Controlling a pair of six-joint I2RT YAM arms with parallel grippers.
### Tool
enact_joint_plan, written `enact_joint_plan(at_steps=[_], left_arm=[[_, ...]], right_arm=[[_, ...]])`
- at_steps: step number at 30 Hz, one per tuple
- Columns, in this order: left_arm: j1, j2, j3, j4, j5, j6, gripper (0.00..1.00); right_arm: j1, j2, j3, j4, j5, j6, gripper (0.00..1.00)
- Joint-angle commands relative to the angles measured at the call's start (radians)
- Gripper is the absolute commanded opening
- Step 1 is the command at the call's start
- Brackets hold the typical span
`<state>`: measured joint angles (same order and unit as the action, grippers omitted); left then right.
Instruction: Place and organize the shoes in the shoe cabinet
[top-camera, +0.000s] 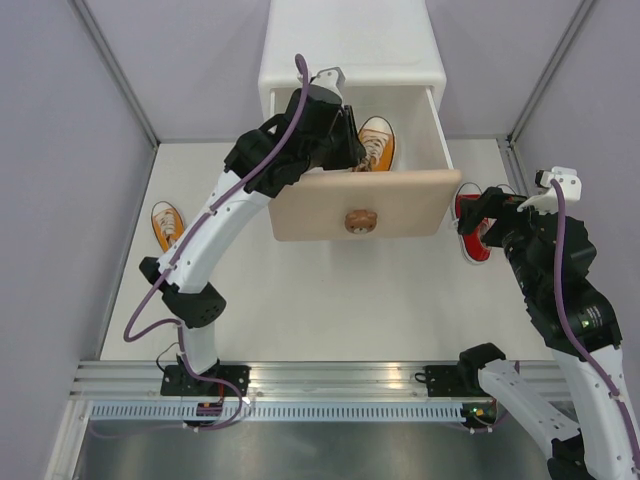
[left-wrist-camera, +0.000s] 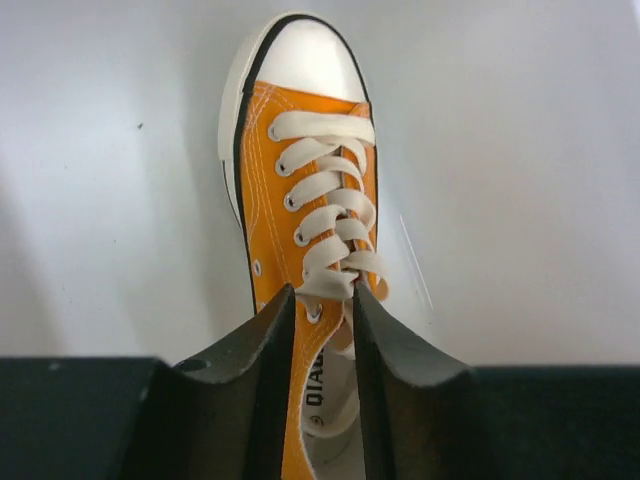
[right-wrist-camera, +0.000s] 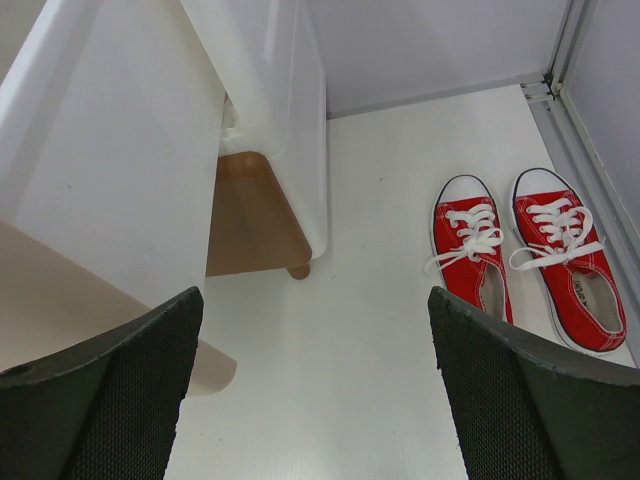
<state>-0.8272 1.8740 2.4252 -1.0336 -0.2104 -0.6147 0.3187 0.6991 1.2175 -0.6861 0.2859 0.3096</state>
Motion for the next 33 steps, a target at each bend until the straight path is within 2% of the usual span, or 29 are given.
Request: enact_joint_plan(at_steps=[1, 8, 11, 23, 33], left_arm=[[-0.009, -0.015, 0.04, 0.066, -0.014, -0.03, 0.36], [-0.009, -0.038, 0.015, 0.067, -0.026, -0.028, 0.52], [-0.009, -0.05, 0.011, 0.067, -0.029, -0.028, 0.62], [-0.009, -0.113, -0.003, 0.07, -0.032, -0.011, 0.81], [-0.009, -0.174, -0.018, 0.078, -0.024, 0.004, 0.91]], right_arm=[[0.005, -0.007, 0.011, 0.033, 0.007, -0.004, 0.97], [0.006, -0.007, 0.02, 0.026, 0.009, -0.003, 0.97], [0.005, -0.006, 0.023, 0.026, 0.009, -0.003, 0.97], [0.006, -0.001, 0.06, 0.014, 0.012, -0.003, 0.97], [0.005, 0.004, 0.082, 0.007, 0.015, -0.006, 0.98]])
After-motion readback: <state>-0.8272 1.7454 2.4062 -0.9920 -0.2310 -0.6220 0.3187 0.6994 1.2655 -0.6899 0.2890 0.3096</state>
